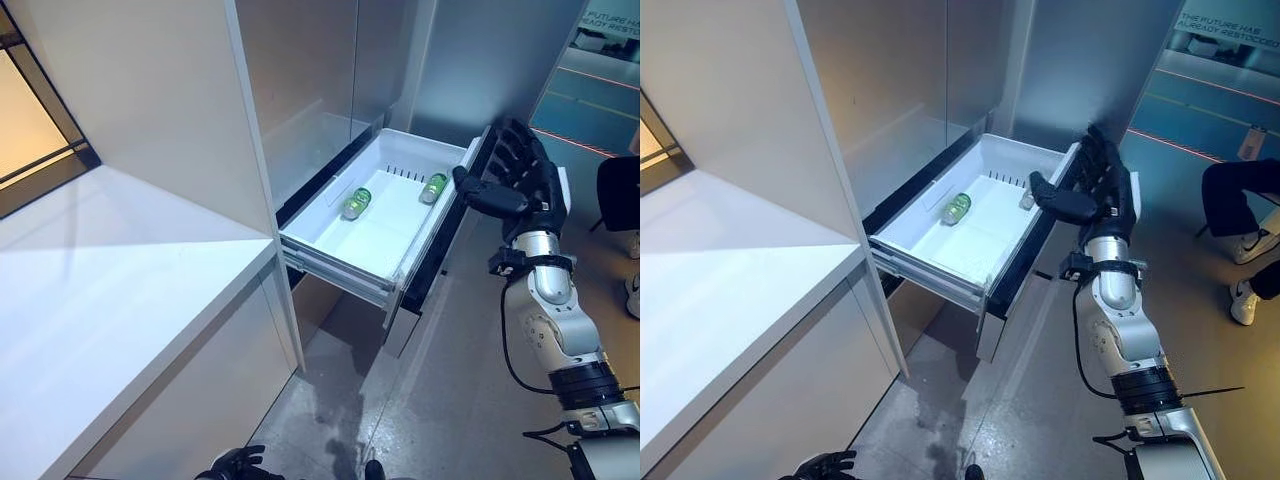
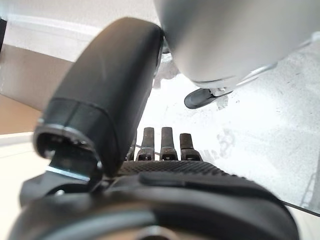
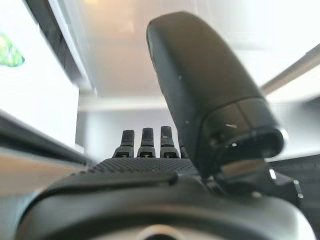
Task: Put drinks into fridge and close the fridge
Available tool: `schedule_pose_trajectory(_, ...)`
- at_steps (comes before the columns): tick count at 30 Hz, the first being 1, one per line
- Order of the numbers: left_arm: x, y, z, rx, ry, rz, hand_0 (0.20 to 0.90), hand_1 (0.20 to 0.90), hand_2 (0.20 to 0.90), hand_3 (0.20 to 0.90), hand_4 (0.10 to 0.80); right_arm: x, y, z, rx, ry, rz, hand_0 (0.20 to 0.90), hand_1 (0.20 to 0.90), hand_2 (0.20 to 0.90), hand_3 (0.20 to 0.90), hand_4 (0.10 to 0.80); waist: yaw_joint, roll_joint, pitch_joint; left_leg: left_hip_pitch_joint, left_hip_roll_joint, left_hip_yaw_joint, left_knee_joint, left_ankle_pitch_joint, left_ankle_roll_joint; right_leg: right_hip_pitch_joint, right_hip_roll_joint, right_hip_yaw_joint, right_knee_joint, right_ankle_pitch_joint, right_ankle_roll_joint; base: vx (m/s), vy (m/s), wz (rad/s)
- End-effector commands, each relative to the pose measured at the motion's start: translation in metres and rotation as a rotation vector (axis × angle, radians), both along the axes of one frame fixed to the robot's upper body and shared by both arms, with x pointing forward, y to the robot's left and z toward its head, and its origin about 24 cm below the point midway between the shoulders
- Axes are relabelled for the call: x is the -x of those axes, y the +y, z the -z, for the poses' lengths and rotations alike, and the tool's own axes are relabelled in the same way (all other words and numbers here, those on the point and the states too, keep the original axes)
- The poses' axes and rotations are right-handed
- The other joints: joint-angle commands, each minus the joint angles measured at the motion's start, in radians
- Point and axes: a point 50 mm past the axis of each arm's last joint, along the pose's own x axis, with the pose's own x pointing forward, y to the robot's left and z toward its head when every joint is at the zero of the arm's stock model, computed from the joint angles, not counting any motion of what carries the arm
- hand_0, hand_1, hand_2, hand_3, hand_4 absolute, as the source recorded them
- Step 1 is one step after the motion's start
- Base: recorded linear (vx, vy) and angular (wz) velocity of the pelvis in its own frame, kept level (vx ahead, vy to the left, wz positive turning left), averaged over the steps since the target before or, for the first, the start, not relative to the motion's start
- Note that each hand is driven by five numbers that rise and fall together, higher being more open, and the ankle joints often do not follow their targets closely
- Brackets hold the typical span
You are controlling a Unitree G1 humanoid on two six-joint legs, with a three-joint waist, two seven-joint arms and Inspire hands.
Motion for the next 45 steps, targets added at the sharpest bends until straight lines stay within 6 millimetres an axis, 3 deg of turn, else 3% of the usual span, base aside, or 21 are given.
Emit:
schedule_pose_trajectory(1, 0.005, 0.013, 0.000, -0.046, 0.059, 0.072, 0.900, 0.900, 0.900, 0.900, 0.800, 0.011, -0.030, -0.040, -0.101, -0.286, 0.212, 0.900, 0.900, 0.900, 0.900, 0.800, 0.020, -0.012, -0.049, -0.027, -0.030, -0.040, 0.112, -0.156, 0.016, -0.022, 0.029, -0.039, 0.131, -0.143, 0.019, 0.020, -0.104, -0.02)
schedule_pose_trajectory(11, 0.019, 0.007, 0.005, -0.037, 0.094, 0.102, 0.900, 0.900, 0.900, 0.900, 0.800, 0.011, -0.029, 0.009, -0.136, -0.126, 0.238, 0.900, 0.900, 0.900, 0.900, 0.800, 0.002, -0.009, 0.007, -0.071, -0.014, -0.024, 0.254, -0.212, 0.029, -0.071, 0.014, -0.033, 0.243, -0.179, -0.002, 0.041, -0.091, -0.05)
schedule_pose_trajectory(16, 0.005, 0.001, 0.002, -0.033, 0.037, 0.093, 0.900, 0.900, 0.900, 0.900, 0.800, 0.010, -0.031, 0.023, -0.265, -0.094, 0.242, 0.900, 0.900, 0.900, 0.900, 0.800, 0.006, -0.006, 0.063, -0.147, -0.004, -0.028, 0.371, -0.245, 0.029, -0.128, 0.000, -0.045, 0.315, -0.192, -0.023, 0.020, -0.067, -0.04)
schedule_pose_trajectory(18, -0.010, -0.004, -0.001, -0.027, -0.008, 0.098, 0.900, 0.900, 0.900, 0.900, 0.800, 0.003, -0.028, 0.022, -0.322, -0.094, 0.207, 0.900, 0.900, 0.900, 0.900, 0.800, 0.015, 0.001, 0.098, -0.193, -0.005, -0.031, 0.423, -0.253, 0.032, -0.159, -0.008, -0.045, 0.351, -0.196, -0.030, -0.021, 0.016, -0.07)
schedule_pose_trajectory(22, -0.030, -0.008, -0.008, -0.009, -0.075, 0.081, 0.900, 0.900, 0.900, 0.900, 0.800, -0.008, -0.021, 0.009, -0.308, -0.113, 0.134, 0.900, 0.900, 0.900, 0.900, 0.800, 0.030, 0.011, 0.136, -0.250, -0.010, -0.050, 0.482, -0.258, 0.032, -0.196, -0.017, -0.052, 0.394, -0.199, -0.040, -0.025, 0.037, 0.01)
schedule_pose_trajectory(26, -0.058, -0.014, -0.020, 0.034, -0.180, 0.060, 0.900, 0.900, 0.900, 0.900, 0.800, -0.023, -0.010, -0.024, -0.156, -0.164, -0.022, 0.900, 0.900, 0.900, 0.900, 0.800, 0.066, 0.024, 0.187, -0.344, -0.038, -0.095, 0.552, -0.257, 0.038, -0.265, -0.027, -0.063, 0.471, -0.209, -0.056, -0.035, 0.095, 0.10)
schedule_pose_trajectory(30, -0.067, -0.009, -0.027, 0.023, -0.211, 0.041, 0.900, 0.900, 0.900, 0.900, 0.800, -0.028, -0.003, -0.056, -0.039, -0.231, -0.128, 0.900, 0.900, 0.900, 0.900, 0.800, 0.100, 0.031, 0.224, -0.407, -0.060, -0.140, 0.587, -0.250, 0.048, -0.321, -0.028, -0.079, 0.541, -0.227, -0.069, -0.067, 0.055, 0.42)
schedule_pose_trajectory(36, -0.056, 0.010, -0.027, -0.016, -0.199, -0.011, 0.900, 0.900, 0.900, 0.900, 0.800, -0.033, 0.001, -0.099, 0.126, -0.313, -0.170, 0.900, 0.900, 0.900, 0.900, 0.800, 0.160, 0.039, 0.254, -0.449, -0.085, -0.175, 0.609, -0.241, 0.059, -0.350, -0.029, -0.119, 0.608, -0.261, -0.089, -0.025, 0.046, 0.28)
schedule_pose_trajectory(41, -0.039, 0.023, -0.023, -0.057, -0.153, -0.054, 0.900, 0.900, 0.900, 0.900, 0.800, -0.038, 0.009, -0.131, 0.278, -0.350, -0.135, 0.900, 0.900, 0.900, 0.900, 0.800, 0.215, 0.045, 0.263, -0.494, -0.115, -0.193, 0.704, -0.273, 0.074, -0.377, -0.055, -0.170, 0.722, -0.310, -0.115, 0.026, 0.069, 0.21)
schedule_pose_trajectory(45, -0.029, 0.031, -0.020, -0.074, -0.121, -0.076, 0.900, 0.900, 0.900, 0.900, 0.800, -0.044, 0.019, -0.141, 0.330, -0.334, -0.194, 0.900, 0.900, 0.900, 0.900, 0.800, 0.240, 0.043, 0.264, -0.502, -0.130, -0.205, 0.750, -0.296, 0.083, -0.380, -0.070, -0.188, 0.777, -0.339, -0.128, 0.093, 0.064, 0.27)
